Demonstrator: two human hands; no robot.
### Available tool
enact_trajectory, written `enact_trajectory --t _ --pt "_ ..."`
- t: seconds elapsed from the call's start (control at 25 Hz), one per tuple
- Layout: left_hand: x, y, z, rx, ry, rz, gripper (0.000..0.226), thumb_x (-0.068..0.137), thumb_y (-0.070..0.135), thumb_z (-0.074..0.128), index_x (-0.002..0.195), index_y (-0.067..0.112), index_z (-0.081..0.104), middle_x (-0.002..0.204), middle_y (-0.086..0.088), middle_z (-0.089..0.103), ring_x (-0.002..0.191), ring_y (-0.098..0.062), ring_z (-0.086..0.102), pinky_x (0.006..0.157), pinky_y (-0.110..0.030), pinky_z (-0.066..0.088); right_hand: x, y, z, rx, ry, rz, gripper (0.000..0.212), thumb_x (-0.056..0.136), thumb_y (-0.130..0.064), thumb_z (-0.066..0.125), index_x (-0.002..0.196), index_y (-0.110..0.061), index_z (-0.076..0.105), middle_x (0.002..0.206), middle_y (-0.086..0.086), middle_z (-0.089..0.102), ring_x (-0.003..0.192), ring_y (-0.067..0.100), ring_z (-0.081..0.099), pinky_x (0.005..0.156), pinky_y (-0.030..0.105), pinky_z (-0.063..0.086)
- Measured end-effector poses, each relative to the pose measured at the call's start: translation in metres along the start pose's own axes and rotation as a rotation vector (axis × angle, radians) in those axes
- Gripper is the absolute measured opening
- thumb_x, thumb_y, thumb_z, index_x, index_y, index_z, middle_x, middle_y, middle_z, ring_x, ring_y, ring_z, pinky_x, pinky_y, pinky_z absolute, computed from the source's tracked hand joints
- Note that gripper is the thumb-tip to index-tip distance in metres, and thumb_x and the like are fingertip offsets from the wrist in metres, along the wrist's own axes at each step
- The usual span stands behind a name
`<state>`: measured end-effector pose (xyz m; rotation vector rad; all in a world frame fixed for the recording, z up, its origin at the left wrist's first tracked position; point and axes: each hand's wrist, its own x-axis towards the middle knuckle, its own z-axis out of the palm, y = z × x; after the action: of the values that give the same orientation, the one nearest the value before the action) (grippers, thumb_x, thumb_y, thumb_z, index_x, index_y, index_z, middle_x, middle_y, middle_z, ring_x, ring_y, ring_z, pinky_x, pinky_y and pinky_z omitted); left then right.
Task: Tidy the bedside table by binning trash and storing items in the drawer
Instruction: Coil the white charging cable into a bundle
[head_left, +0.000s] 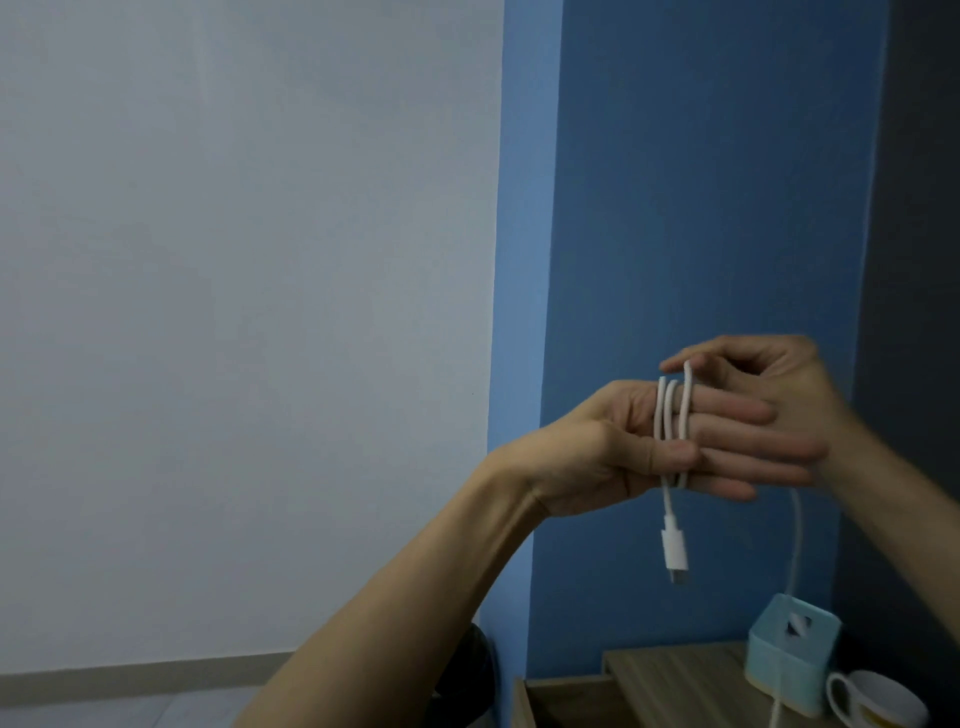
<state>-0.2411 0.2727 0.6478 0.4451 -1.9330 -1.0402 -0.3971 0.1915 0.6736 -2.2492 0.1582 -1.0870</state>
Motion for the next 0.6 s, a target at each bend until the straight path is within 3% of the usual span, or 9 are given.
enact_trajectory --t 0.08,0.16,0.2,0.28,0.36,0.48,0.6 --pt "-0.001 0.002 0.002 -0.038 -0.011 0.025 0.056 0.086 -0.022 0.02 0.141 -0.017 0.014 0.143 -0.042 0.018 0.127 -0.041 0.044 0.1 -0.031 0.046 0.0 0.016 0.013 -0.091 -0.038 0.002 0.013 0.07 -0.025 0.074 0.065 -0.013 0.07 0.058 -0.003 0.066 0.051 0.004 0.059 0.052 0.021 0.049" --pt "-0.002 0.004 0.002 -0.053 0.03 0.06 0.059 0.086 -0.023 0.018 0.144 -0.013 0.012 0.151 -0.031 0.014 0.134 -0.039 0.025 0.106 -0.032 0.041 0.0 0.031 0.029 -0.161 0.133 0.076 0.025 0.078 -0.006 0.063 0.054 -0.015 0.064 0.048 -0.012 0.064 0.043 -0.003 0.053 0.046 0.009 0.041" --pt "-0.002 0.004 0.0 -0.054 0.077 0.063 0.059 0.086 -0.023 0.019 0.144 -0.011 0.015 0.152 -0.028 0.016 0.135 -0.038 0.024 0.107 -0.032 0.039 -0.002 0.035 0.037 -0.117 0.17 0.108 0.032 0.078 -0.004 0.062 0.049 -0.017 0.061 0.044 -0.013 0.061 0.039 -0.002 0.05 0.043 0.008 0.037" --pt "-0.004 0.003 -0.006 -0.027 0.202 0.049 0.058 0.087 -0.022 0.021 0.143 -0.009 0.021 0.151 -0.026 0.023 0.135 -0.033 0.031 0.106 -0.03 0.04 -0.011 0.03 0.05 -0.123 0.199 0.144 0.043 0.081 -0.008 0.065 0.039 -0.016 0.056 0.036 -0.003 0.053 0.033 0.006 0.04 0.037 0.01 0.031" --pt "-0.009 0.001 -0.013 0.049 0.286 0.013 0.055 0.089 -0.021 0.024 0.142 -0.007 0.026 0.15 -0.024 0.03 0.134 -0.03 0.036 0.105 -0.028 0.041 -0.02 0.022 0.052 -0.232 0.114 0.073 0.04 0.081 -0.021 0.065 0.042 -0.019 0.058 0.035 0.001 0.048 0.032 0.008 0.035 0.037 0.012 0.027" --pt "-0.015 -0.002 -0.018 0.158 0.363 -0.066 0.054 0.09 -0.02 0.028 0.141 -0.005 0.03 0.147 -0.022 0.038 0.134 -0.027 0.041 0.107 -0.029 0.04 -0.029 0.007 0.05 -0.55 -0.079 0.0 0.023 0.083 -0.03 0.063 0.062 -0.021 0.068 0.046 0.006 0.055 0.038 0.018 0.046 0.041 0.023 0.035" --pt "-0.019 -0.007 -0.024 0.324 0.407 -0.124 0.052 0.091 -0.018 0.034 0.139 0.001 0.038 0.143 -0.018 0.046 0.135 -0.022 0.042 0.112 -0.033 0.036 -0.031 0.0 0.045 -0.929 -0.181 -0.031 0.028 0.085 -0.037 0.053 0.076 -0.013 0.066 0.053 0.007 0.058 0.053 0.019 0.053 0.053 0.033 0.043"
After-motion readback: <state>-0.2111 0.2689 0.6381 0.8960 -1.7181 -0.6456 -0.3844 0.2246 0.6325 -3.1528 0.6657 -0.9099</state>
